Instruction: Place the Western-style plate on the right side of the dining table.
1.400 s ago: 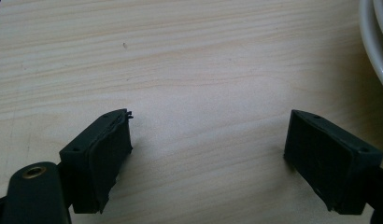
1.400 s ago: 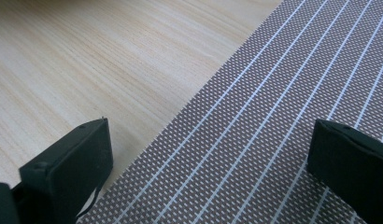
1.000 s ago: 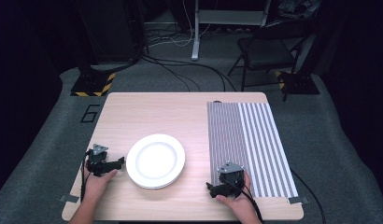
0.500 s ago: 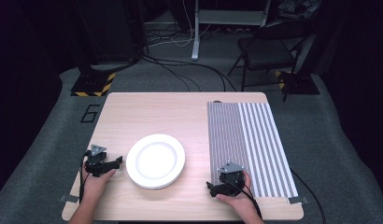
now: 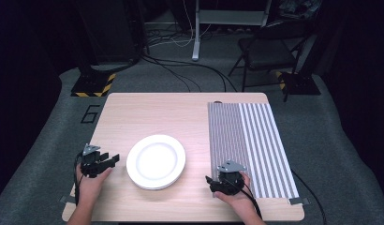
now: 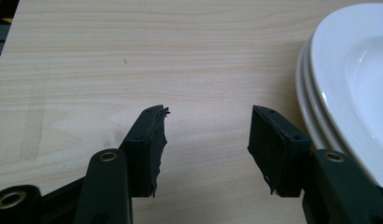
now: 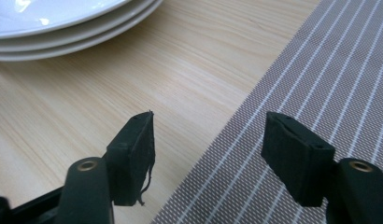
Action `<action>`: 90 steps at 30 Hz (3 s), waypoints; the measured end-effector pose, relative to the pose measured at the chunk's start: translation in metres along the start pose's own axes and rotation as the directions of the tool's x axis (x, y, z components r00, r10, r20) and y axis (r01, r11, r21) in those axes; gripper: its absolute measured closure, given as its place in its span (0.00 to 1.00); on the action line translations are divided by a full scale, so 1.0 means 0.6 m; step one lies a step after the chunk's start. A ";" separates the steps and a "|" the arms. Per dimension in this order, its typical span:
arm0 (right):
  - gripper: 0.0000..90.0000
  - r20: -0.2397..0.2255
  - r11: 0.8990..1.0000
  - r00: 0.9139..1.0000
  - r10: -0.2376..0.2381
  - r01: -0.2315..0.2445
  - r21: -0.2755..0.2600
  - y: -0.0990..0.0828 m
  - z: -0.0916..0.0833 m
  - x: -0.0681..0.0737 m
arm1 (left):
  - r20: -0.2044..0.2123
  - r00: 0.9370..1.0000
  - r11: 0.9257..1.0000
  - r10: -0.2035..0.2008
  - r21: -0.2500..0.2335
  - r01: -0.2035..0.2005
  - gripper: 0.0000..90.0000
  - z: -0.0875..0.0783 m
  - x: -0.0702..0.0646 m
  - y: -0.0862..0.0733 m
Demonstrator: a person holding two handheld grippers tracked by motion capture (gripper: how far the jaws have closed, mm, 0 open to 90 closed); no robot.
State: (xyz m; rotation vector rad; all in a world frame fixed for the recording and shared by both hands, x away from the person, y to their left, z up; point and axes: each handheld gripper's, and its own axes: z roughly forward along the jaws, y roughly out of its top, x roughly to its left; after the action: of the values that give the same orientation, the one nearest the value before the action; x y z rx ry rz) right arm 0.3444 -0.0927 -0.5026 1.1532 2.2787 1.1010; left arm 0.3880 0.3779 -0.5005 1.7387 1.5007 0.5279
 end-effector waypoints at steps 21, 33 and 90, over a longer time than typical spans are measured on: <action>0.52 -0.036 0.996 0.995 0.089 -0.089 -0.012 0.032 0.018 -0.004 | 0.211 0.973 0.995 -0.094 -0.025 0.101 0.67 -0.021 -0.032 0.019; 0.53 -0.028 0.993 0.993 0.112 -0.113 -0.021 0.037 0.024 -0.006 | 0.271 0.954 0.991 -0.130 0.017 0.130 0.78 -0.010 -0.047 0.022; 0.54 -0.161 0.956 0.946 0.282 -0.291 -0.037 0.092 0.074 0.011 | 0.208 0.976 0.998 -0.069 0.028 0.064 0.87 0.001 -0.061 0.015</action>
State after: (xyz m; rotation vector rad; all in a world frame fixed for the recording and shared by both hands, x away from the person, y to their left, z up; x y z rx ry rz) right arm 0.3957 -0.0459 -0.4878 1.4551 2.2189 1.4014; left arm 0.3861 0.3428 -0.4875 1.6971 1.4137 0.2857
